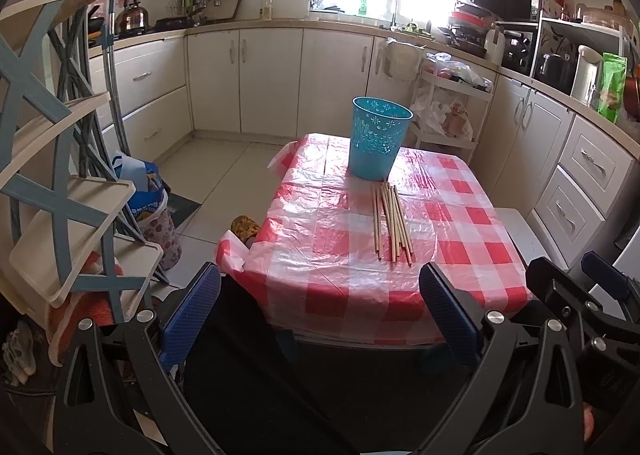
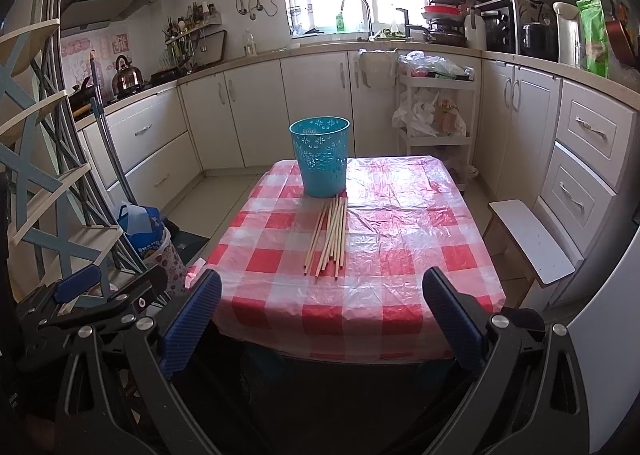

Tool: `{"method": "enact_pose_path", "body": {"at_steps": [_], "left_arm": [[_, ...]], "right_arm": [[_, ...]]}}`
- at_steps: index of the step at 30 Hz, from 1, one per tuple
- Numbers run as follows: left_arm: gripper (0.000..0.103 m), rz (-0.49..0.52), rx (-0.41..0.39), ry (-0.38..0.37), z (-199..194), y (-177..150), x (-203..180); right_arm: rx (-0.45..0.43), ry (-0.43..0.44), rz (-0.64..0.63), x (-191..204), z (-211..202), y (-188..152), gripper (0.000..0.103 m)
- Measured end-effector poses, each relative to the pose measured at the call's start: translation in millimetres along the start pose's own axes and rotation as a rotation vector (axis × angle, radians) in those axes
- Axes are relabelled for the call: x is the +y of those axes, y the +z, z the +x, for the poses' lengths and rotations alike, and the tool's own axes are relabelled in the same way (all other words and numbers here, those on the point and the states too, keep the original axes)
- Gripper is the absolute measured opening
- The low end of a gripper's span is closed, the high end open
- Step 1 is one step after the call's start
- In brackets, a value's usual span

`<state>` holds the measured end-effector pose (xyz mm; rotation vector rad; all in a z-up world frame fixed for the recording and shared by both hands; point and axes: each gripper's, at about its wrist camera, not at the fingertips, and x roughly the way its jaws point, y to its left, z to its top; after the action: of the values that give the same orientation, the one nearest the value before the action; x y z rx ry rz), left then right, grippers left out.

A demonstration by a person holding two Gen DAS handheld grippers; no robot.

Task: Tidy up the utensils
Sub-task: 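Move both tools toward the wooden chopsticks beside the blue basket, then close the left gripper on one chopstick while the right gripper closes on another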

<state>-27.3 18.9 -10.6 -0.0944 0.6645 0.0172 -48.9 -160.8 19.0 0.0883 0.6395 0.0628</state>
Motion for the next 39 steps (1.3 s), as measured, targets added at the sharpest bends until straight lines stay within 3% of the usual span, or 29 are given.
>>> {"method": "enact_pose_path", "body": {"at_steps": [11, 16, 18, 20, 23, 26, 32, 39], "left_arm": [[0.096, 0.026, 0.024, -0.028, 50, 19, -2], [0.096, 0.021, 0.065, -0.045, 99, 38, -6], [0.096, 0.018, 0.081, -0.051, 120, 48, -9], [0.095, 0.023, 0.085, -0.050, 138, 53, -11], [0.095, 0.033, 0.105, -0.052, 169, 64, -17], [0.095, 0.038, 0.134, -0.050, 197, 72, -25], [0.095, 0.057, 0.193, -0.043, 253, 78, -42], [0.095, 0.052, 0.239, -0.018, 300, 81, -58]], "right_arm": [[0.047, -0.027, -0.027, -7, 50, 12, 0.097], [0.095, -0.055, -0.039, -24, 104, 19, 0.096], [0.124, -0.052, -0.036, -32, 129, 22, 0.085], [0.163, -0.041, -0.041, -40, 157, 24, 0.065], [0.231, -0.001, -0.019, -51, 204, 29, 0.045], [0.270, 0.027, -0.030, -53, 251, 37, 0.032], [0.337, 0.055, -0.025, -57, 327, 44, 0.021], [0.369, 0.100, -0.068, -59, 365, 51, 0.020]]}}
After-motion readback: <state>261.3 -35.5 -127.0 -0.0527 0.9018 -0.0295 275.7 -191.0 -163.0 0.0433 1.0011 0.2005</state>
